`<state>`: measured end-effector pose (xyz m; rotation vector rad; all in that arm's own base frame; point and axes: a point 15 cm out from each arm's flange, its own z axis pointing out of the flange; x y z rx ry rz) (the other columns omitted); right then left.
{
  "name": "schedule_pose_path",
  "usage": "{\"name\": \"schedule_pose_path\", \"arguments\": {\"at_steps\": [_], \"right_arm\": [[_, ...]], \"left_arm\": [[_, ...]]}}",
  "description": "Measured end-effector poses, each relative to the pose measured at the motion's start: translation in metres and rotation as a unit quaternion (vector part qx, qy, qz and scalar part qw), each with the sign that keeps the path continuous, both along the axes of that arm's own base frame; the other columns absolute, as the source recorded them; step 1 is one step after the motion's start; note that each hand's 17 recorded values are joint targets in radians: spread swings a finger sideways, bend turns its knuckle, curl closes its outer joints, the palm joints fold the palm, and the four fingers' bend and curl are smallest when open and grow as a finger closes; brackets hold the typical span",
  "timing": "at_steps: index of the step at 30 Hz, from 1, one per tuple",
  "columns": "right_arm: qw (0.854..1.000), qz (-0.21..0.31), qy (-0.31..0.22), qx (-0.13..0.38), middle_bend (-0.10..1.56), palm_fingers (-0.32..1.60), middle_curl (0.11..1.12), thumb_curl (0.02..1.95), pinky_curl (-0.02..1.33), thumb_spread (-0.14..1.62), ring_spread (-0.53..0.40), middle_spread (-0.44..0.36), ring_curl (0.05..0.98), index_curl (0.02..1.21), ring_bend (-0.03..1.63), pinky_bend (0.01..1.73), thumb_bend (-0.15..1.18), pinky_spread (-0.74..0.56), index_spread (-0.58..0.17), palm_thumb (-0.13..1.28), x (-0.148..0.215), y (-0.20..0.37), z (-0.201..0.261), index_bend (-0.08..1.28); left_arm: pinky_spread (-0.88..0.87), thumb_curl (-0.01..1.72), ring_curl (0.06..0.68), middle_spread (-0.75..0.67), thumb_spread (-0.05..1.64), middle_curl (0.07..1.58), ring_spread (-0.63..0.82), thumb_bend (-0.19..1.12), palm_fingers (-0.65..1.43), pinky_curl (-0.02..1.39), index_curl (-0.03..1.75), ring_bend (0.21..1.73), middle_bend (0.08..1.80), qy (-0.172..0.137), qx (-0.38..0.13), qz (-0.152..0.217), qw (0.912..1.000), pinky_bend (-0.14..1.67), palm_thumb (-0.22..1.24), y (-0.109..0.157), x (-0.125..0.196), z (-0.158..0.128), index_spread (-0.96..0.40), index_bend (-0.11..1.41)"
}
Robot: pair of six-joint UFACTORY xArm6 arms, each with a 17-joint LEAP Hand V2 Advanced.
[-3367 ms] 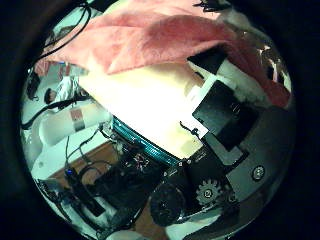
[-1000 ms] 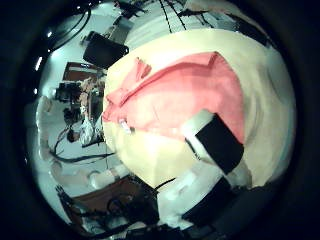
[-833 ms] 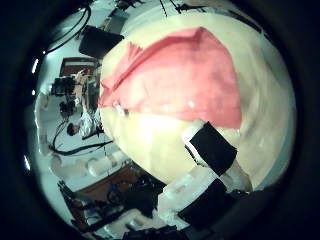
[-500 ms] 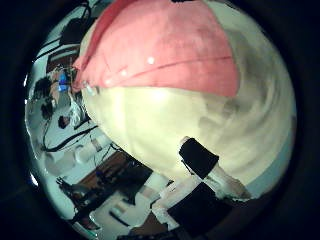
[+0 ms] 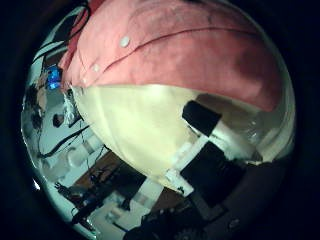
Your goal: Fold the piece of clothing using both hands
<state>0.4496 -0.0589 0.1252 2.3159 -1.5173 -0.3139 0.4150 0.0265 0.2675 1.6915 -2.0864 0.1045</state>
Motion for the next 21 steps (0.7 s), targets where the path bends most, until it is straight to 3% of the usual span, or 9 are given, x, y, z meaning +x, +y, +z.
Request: {"name": "schedule_pose_path", "arguments": {"at_steps": [1,3,5,7,12,21], "right_arm": [[1.0,0.001,0.002,0.0,0.36,0.87,0.38,0.36,0.27,1.0,-0.114,-0.14,0.297,0.37,0.6,0.21,-0.01,0.03,-0.291,0.74,-0.005,0.0,0.0,0.28],[1.0,0.005,0.0,0.002,0.43,1.19,0.41,0.38,0.29,0.99,-0.186,-0.171,0.332,0.4,0.68,0.32,0.0,-0.14,-0.32,0.78,-0.019,0.0,0.005,0.31],[1.0,0.007,-0.006,0.003,0.52,1.36,0.46,0.39,0.33,0.99,-0.223,-0.182,0.367,0.45,0.74,0.44,0.01,-0.28,-0.335,0.83,-0.03,0.001,0.011,0.38],[1.0,0.012,-0.013,0.004,0.72,1.52,0.53,0.42,0.4,0.98,-0.237,-0.17,0.43,0.52,0.86,0.61,0.02,-0.38,-0.342,0.92,-0.045,0.001,0.017,0.53],[0.998,0.035,-0.042,0.016,1.01,1.39,0.65,0.5,0.55,1.0,-0.23,-0.151,0.533,0.67,1.09,0.95,0.08,-0.39,-0.335,1.09,-0.082,0.0,0.041,0.78],[0.995,-0.004,-0.095,0.02,1.23,1.18,0.74,0.6,0.69,1.04,-0.222,-0.14,0.639,0.8,1.29,1.18,0.1,-0.33,-0.306,1.16,-0.136,-0.054,0.087,0.98]], "left_arm": [[0.59,0.35,0.171,0.46,1.12,0.16,0.63,-0.02,-0.11,0.29,0.23,0.32,0.16,-0.001,0.0,0.0,1.0,0.22,0.36,0.0,0.0,0.001,-0.01,0.14],[0.59,0.35,0.173,0.46,1.12,0.16,0.63,-0.02,-0.11,0.29,0.23,0.31,0.16,-0.002,0.0,0.0,1.0,0.21,0.36,-0.001,0.0,0.001,-0.01,0.14],[0.59,0.35,0.175,0.46,1.12,0.16,0.63,-0.02,-0.11,0.3,0.23,0.31,0.16,-0.002,0.0,-0.001,1.0,0.21,0.36,-0.001,0.0,0.001,-0.01,0.14],[0.59,0.35,0.177,0.46,1.12,0.16,0.63,-0.02,-0.11,0.3,0.23,0.31,0.16,-0.002,0.0,-0.001,1.0,0.21,0.36,0.0,0.001,0.0,-0.01,0.14],[0.59,0.35,0.181,0.46,1.12,0.16,0.63,-0.02,-0.11,0.3,0.23,0.3,0.16,-0.003,0.0,-0.001,1.0,0.2,0.36,0.001,0.001,0.001,-0.01,0.14],[0.59,0.35,0.19,0.45,1.12,0.16,0.63,-0.02,-0.11,0.31,0.23,0.3,0.16,0.004,-0.003,0.0,1.0,0.2,0.37,0.012,-0.013,-0.004,-0.01,0.14]]}}
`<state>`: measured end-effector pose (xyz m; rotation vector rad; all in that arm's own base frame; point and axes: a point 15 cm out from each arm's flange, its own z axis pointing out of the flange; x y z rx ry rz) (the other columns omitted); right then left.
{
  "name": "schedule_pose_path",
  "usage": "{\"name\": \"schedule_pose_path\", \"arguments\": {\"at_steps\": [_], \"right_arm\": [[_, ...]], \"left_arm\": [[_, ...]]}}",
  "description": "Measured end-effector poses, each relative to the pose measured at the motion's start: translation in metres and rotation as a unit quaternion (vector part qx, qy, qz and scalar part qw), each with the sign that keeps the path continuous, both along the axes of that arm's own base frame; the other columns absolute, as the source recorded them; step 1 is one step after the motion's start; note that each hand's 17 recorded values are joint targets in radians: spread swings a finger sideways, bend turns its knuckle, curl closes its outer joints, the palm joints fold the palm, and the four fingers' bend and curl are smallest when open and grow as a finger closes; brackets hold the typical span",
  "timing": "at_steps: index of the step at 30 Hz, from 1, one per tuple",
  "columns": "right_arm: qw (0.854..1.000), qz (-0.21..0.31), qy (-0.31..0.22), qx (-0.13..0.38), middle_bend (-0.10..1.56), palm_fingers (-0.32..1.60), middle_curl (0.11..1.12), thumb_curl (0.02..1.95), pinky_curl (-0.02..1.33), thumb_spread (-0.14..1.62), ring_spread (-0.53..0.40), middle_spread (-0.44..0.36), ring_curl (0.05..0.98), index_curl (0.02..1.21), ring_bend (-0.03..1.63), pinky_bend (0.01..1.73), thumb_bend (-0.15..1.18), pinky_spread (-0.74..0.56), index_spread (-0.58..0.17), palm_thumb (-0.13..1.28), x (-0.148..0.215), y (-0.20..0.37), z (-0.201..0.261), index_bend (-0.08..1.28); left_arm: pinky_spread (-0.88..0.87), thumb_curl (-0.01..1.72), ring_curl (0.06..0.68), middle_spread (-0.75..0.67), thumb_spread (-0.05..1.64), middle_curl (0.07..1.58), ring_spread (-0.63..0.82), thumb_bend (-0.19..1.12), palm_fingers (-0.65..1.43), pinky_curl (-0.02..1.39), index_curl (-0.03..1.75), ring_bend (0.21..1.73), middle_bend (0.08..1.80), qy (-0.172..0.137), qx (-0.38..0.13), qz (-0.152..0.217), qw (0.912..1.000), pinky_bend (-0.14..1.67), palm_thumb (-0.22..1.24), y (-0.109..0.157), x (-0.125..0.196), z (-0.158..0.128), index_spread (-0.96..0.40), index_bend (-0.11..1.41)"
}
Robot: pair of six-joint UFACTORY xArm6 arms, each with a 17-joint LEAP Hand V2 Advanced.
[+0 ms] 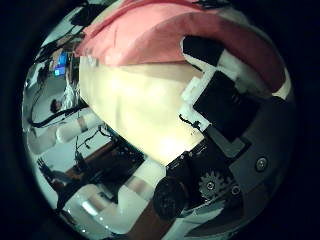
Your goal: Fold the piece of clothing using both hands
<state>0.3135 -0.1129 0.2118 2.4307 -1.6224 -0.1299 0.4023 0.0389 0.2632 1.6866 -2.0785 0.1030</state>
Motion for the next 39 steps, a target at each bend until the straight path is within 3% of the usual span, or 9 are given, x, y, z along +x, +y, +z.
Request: {"name": "schedule_pose_path", "arguments": {"at_steps": [5,11,16,23,32,39], "right_arm": [[0.999,-0.032,-0.031,-0.003,1.28,1.12,0.76,0.65,0.73,1.06,-0.218,-0.138,0.672,0.84,1.33,1.23,0.09,-0.3,-0.294,1.16,-0.01,-0.028,0.034,1.01],[0.995,-0.012,-0.097,0.017,1.3,1.09,0.77,0.71,0.77,1.08,-0.216,-0.136,0.696,0.87,1.35,1.25,0.08,-0.28,-0.286,1.15,0.022,-0.001,0.094,1.03],[0.986,0.057,-0.145,0.059,1.3,1.09,0.78,0.75,0.79,1.09,-0.215,-0.135,0.706,0.89,1.36,1.25,0.07,-0.27,-0.283,1.15,0.056,0.074,0.135,1.02],[0.969,0.164,-0.156,0.095,1.31,1.09,0.78,0.79,0.81,1.1,-0.215,-0.134,0.717,0.91,1.35,1.24,0.05,-0.26,-0.279,1.15,0.075,0.204,0.158,1.02],[0.948,0.267,-0.129,0.113,1.31,1.08,0.78,0.85,0.84,1.12,-0.218,-0.128,0.729,0.93,1.34,1.22,0.03,-0.25,-0.274,1.15,0.106,0.343,0.147,1.01],[0.941,0.31,-0.078,0.11,1.31,1.06,0.78,0.87,0.85,1.16,-0.219,-0.132,0.738,0.94,1.35,1.21,0.01,-0.26,-0.277,1.12,0.118,0.409,0.089,0.99]], "left_arm": [[0.59,0.35,0.193,0.45,1.13,0.17,0.63,-0.02,-0.11,0.31,0.23,0.3,0.16,-0.002,0.0,0.008,1.0,0.2,0.37,0.017,-0.007,0.0,-0.01,0.14],[0.59,0.35,0.197,0.44,1.13,0.17,0.62,-0.02,-0.1,0.31,0.23,0.29,0.16,0.002,0.004,0.02,0.9998,0.2,0.37,0.035,-0.015,-0.001,-0.01,0.14],[0.59,0.34,0.202,0.44,1.14,0.18,0.62,-0.02,-0.1,0.3,0.24,0.29,0.17,0.011,-0.005,0.039,0.9992,0.19,0.37,0.055,-0.027,-0.01,-0.01,0.15],[0.59,0.34,0.207,0.43,1.15,0.18,0.61,-0.02,-0.09,0.3,0.24,0.29,0.16,0.022,-0.016,0.06,0.9979,0.19,0.36,0.078,-0.046,-0.024,-0.01,0.15],[0.59,0.34,0.212,0.43,1.16,0.19,0.61,-0.02,-0.1,0.3,0.25,0.28,0.16,0.025,-0.024,0.077,0.9964,0.19,0.36,0.094,-0.059,-0.029,-0.01,0.15],[0.59,0.34,0.215,0.43,1.16,0.19,0.61,-0.02,-0.09,0.3,0.25,0.28,0.16,0.022,-0.027,0.097,0.9947,0.19,0.36,0.112,-0.071,-0.029,-0.01,0.15]]}}
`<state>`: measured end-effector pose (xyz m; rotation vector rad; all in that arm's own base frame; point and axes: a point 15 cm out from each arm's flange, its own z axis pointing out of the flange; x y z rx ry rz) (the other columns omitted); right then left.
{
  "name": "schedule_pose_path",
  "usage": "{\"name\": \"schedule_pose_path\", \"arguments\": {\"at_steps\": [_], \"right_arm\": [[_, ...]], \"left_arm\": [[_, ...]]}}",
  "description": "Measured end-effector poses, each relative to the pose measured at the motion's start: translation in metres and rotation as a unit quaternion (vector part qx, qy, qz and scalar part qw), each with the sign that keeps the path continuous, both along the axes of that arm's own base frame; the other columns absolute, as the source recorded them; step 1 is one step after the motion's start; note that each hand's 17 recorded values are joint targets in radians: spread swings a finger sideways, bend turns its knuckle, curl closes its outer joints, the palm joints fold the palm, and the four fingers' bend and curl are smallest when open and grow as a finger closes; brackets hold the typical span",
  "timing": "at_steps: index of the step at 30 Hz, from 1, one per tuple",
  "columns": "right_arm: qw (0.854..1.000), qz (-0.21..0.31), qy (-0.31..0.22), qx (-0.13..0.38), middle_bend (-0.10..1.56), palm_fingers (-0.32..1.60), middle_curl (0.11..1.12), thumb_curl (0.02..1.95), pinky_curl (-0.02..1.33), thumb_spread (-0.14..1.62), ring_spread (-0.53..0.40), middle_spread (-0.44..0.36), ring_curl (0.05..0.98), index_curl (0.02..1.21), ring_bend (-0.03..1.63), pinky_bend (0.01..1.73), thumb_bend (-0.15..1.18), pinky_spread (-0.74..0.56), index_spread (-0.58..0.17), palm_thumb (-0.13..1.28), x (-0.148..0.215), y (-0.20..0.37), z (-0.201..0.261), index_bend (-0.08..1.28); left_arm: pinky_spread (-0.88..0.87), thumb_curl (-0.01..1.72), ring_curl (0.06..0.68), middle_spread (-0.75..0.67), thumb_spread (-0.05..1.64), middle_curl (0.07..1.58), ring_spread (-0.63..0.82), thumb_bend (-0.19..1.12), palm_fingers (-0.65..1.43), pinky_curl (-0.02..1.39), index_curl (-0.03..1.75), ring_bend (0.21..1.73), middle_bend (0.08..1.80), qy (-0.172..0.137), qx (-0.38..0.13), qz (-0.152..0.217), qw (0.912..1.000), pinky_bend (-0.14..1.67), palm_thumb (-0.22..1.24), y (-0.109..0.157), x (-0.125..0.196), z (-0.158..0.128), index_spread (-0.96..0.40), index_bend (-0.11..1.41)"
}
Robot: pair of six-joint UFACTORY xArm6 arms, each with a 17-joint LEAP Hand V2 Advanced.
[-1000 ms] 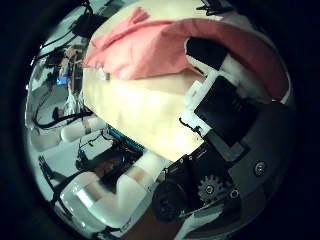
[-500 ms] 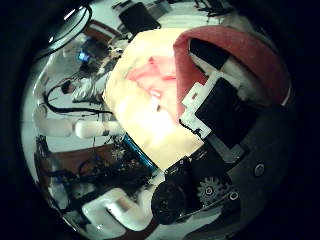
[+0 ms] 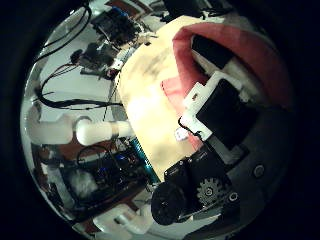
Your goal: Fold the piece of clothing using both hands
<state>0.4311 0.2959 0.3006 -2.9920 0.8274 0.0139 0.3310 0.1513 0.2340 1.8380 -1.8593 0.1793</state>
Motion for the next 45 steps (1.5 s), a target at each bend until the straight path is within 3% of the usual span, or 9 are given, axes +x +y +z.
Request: {"name": "schedule_pose_path", "arguments": {"at_steps": [7,14,17,22,27,31,35,40,45], "right_arm": [[0.999,0.015,0.027,0.027,1.22,0.99,0.75,0.76,0.8,1.27,-0.224,-0.14,0.696,0.93,1.28,1.12,-0.02,-0.34,-0.302,0.92,0.002,0.059,-0.063,0.86],[0.997,0.031,0.012,0.076,0.84,0.25,0.64,0.63,0.73,1.36,-0.261,-0.114,0.651,0.71,1.3,1.16,-0.01,-0.5,-0.368,0.88,0.014,0.09,-0.034,0.19],[0.994,0.039,0.016,0.096,0.62,-0.06,0.54,0.6,0.71,1.36,-0.186,-0.043,0.586,0.6,1.13,1.05,0.0,-0.29,-0.445,0.9,0.014,0.096,-0.027,0.17],[0.989,0.055,0.011,0.14,0.4,-0.16,0.43,0.58,0.64,1.29,0.02,0.034,0.455,0.48,0.89,0.99,-0.02,0.05,-0.492,0.9,0.02,0.089,0.004,0.13],[0.98,0.041,-0.003,0.192,0.28,-0.13,0.37,0.46,0.54,1.23,0.179,0.066,0.353,0.36,0.69,0.85,-0.09,0.34,-0.509,0.54,0.027,0.071,0.055,0.13],[0.973,0.025,0.004,0.227,0.24,-0.09,0.35,0.37,0.49,1.14,0.221,0.077,0.321,0.32,0.64,0.79,-0.09,0.42,-0.497,0.27,0.028,0.055,0.094,0.13],[0.958,0.0,0.051,0.283,0.2,-0.05,0.34,0.32,0.44,1.08,0.247,0.082,0.297,0.29,0.6,0.75,-0.04,0.48,-0.487,0.17,0.019,0.043,0.123,0.14],[0.951,-0.021,0.024,0.309,0.17,-0.01,0.32,0.3,0.41,1.06,0.258,0.083,0.28,0.28,0.58,0.72,-0.02,0.51,-0.474,0.17,0.018,0.009,0.172,0.18],[0.957,-0.056,0.047,0.281,0.17,0.01,0.3,0.32,0.37,1.09,0.256,0.083,0.266,0.31,0.55,0.65,0.01,0.52,-0.465,0.33,-0.004,-0.041,0.189,0.23]], "left_arm": [[0.59,0.34,0.216,0.43,1.16,0.19,0.61,-0.02,-0.09,0.3,0.25,0.28,0.16,0.003,-0.002,0.007,1.0,0.19,0.36,0.003,-0.008,-0.002,-0.01,0.15],[0.59,0.34,0.218,0.43,1.16,0.19,0.61,-0.02,-0.09,0.3,0.26,0.28,0.16,0.006,-0.001,0.007,1.0,0.19,0.36,0.004,-0.014,-0.003,-0.01,0.15],[0.59,0.33,0.218,0.43,1.16,0.19,0.61,-0.02,-0.09,0.3,0.26,0.27,0.16,0.006,0.0,0.007,1.0,0.19,0.35,0.006,-0.016,-0.002,-0.01,0.15],[0.59,0.33,0.219,0.43,1.16,0.19,0.61,-0.02,-0.09,0.29,0.26,0.27,0.16,0.003,0.002,0.008,1.0,0.19,0.35,0.005,-0.016,0.002,-0.01,0.15],[0.59,0.33,0.22,0.43,1.16,0.19,0.61,-0.02,-0.09,0.29,0.26,0.27,0.16,-0.002,0.006,0.006,1.0,0.19,0.35,0.002,-0.017,0.008,-0.01,0.15],[0.59,0.33,0.221,0.43,1.16,0.19,0.61,-0.02,-0.09,0.29,0.26,0.27,0.16,-0.004,0.009,0.003,0.9999,0.19,0.35,-0.002,-0.015,0.012,-0.01,0.15],[0.59,0.33,0.222,0.43,1.16,0.19,0.61,-0.02,-0.09,0.29,0.26,0.27,0.16,-0.007,0.014,-0.006,0.9999,0.19,0.35,-0.013,-0.011,0.018,-0.01,0.15],[0.59,0.33,0.223,0.43,1.16,0.19,0.61,-0.02,-0.09,0.29,0.26,0.27,0.16,-0.013,0.019,-0.009,0.9997,0.19,0.35,-0.017,-0.012,0.028,-0.01,0.15],[0.59,0.33,0.223,0.43,1.16,0.19,0.61,-0.02,-0.09,0.29,0.26,0.27,0.16,-0.007,0.02,-0.021,0.9995,0.19,0.35,-0.033,-0.022,0.046,-0.01,0.16]]}}
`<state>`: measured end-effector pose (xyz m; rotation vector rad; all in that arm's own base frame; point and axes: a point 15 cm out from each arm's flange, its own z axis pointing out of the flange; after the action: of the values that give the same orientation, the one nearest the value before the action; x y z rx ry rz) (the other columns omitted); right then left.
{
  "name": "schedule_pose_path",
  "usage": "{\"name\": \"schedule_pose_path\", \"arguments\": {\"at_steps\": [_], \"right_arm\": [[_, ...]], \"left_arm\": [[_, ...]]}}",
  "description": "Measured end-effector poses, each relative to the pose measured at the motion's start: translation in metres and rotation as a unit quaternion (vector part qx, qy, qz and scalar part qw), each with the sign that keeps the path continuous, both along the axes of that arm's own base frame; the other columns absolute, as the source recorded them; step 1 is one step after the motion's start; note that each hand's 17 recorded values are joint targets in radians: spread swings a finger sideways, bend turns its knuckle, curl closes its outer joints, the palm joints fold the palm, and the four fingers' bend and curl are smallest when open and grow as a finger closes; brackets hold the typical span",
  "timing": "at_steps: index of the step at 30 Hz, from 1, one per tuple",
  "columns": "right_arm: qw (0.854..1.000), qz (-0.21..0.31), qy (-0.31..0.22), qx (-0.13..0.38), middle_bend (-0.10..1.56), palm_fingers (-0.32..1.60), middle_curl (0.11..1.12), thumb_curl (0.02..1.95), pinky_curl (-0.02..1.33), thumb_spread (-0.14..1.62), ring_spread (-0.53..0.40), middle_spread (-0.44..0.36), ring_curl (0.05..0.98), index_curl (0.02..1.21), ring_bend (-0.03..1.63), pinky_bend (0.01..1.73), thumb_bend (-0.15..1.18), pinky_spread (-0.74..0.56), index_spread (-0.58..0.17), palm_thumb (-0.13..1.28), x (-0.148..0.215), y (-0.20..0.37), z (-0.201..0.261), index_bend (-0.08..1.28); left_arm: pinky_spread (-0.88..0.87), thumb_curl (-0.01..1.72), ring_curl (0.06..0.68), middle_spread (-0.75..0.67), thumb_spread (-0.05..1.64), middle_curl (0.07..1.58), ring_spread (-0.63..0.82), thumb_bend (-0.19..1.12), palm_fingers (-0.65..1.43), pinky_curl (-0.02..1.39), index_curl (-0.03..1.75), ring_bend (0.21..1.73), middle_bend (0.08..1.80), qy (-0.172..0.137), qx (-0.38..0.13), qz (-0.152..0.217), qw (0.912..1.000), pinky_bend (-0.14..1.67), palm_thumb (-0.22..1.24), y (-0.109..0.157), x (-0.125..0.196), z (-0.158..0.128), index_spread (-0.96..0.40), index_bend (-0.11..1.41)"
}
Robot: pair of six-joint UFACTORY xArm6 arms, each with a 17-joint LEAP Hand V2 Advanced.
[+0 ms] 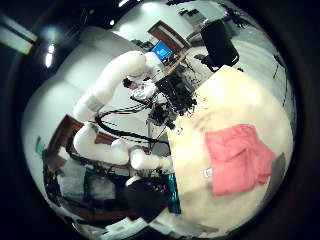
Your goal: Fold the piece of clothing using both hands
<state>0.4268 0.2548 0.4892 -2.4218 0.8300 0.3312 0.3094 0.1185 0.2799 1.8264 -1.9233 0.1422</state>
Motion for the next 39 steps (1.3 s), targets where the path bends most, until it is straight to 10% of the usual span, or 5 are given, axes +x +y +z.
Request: {"name": "schedule_pose_path", "arguments": {"at_steps": [10,20,29,39], "right_arm": [[0.978,-0.099,-0.037,-0.177,0.18,-0.01,0.29,0.3,0.31,1.13,0.26,0.083,0.234,0.33,0.45,0.52,-0.02,0.48,-0.443,0.39,-0.046,-0.138,0.024,0.22],[0.925,-0.193,0.069,-0.32,0.18,-0.03,0.3,0.25,0.29,1.06,0.265,0.09,0.21,0.3,0.33,0.4,-0.04,0.43,-0.409,0.16,-0.129,-0.209,-0.035,0.16],[0.902,-0.241,0.132,-0.334,0.18,-0.03,0.29,0.24,0.29,1.04,0.281,0.109,0.211,0.29,0.28,0.34,-0.03,0.41,-0.388,0.09,-0.162,-0.22,-0.076,0.18],[0.909,-0.272,0.108,-0.296,0.18,0.01,0.29,0.25,0.29,1.08,0.279,0.11,0.214,0.31,0.24,0.29,-0.01,0.4,-0.386,0.16,-0.182,-0.218,-0.083,0.19]], "left_arm": [[0.59,0.32,0.226,0.43,1.15,0.19,0.61,-0.03,-0.09,0.29,0.26,0.27,0.17,-0.006,0.066,-0.043,0.9969,0.19,0.32,-0.059,-0.009,0.036,-0.01,0.15],[0.59,0.32,0.231,0.42,1.13,0.21,0.6,-0.02,-0.07,0.3,0.26,0.28,0.17,-0.021,0.131,-0.065,0.989,0.2,0.29,-0.127,-0.025,0.065,0.0,0.15],[0.59,0.31,0.234,0.43,1.11,0.21,0.6,-0.02,-0.07,0.3,0.25,0.28,0.17,-0.026,0.166,-0.06,0.984,0.2,0.27,-0.154,-0.042,0.07,0.01,0.15],[0.59,0.31,0.236,0.44,1.1,0.22,0.6,-0.02,-0.07,0.3,0.25,0.29,0.17,-0.031,0.157,-0.025,0.9868,0.2,0.27,-0.133,-0.049,0.049,0.02,0.15]]}}
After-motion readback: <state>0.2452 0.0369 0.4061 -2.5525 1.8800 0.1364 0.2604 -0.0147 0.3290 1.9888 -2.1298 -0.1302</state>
